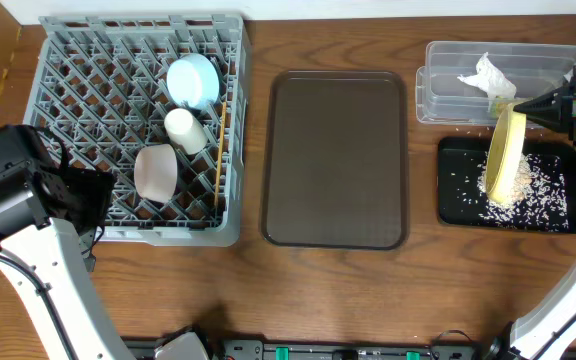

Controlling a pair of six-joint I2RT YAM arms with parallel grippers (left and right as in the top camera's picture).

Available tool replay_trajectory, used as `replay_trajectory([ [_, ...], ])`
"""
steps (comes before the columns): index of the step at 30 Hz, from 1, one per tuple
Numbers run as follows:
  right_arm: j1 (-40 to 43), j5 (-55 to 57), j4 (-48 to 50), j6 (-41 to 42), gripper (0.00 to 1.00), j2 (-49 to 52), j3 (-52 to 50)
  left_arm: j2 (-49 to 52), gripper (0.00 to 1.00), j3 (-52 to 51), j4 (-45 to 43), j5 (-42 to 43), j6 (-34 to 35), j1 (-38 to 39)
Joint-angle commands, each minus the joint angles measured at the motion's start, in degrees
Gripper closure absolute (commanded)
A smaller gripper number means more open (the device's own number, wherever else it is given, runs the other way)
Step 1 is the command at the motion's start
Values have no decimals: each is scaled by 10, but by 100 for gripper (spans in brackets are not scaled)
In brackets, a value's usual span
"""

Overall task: Sort waste into correct bins and load items into the dishwasher
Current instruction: 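Tilt the yellow plate to dump the rice onto the black tray, then carry the emptied yellow plate left toward the dish rack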

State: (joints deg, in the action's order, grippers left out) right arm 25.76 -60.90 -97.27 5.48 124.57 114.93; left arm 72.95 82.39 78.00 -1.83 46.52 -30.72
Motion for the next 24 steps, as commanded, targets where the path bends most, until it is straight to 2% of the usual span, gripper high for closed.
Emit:
replay_trajectory([
  [1, 0, -26, -1, 20, 98, -39, -3, -3, 2, 5, 2, -3, 3, -2],
  [3, 5, -26, 0, 48, 98, -44, -3, -3, 2, 5, 2, -3, 3, -2],
  [11, 21, -41, 0, 74, 98, -44, -3, -3, 2, 5, 2, -3, 3, -2],
  [15, 35, -54, 0, 57, 99, -47, -4, -3, 2, 5, 2, -3, 3, -2],
  [19, 39, -39, 40, 95, 98, -37, -4, -3, 2, 5, 2, -3, 3, -2],
  [22, 53, -55, -1, 36, 98, -32, -7, -3, 2, 5, 2, -3, 3, -2],
  [24, 58, -44, 0, 38, 98, -31, -7, -3, 2, 5, 2, -3, 3, -2],
])
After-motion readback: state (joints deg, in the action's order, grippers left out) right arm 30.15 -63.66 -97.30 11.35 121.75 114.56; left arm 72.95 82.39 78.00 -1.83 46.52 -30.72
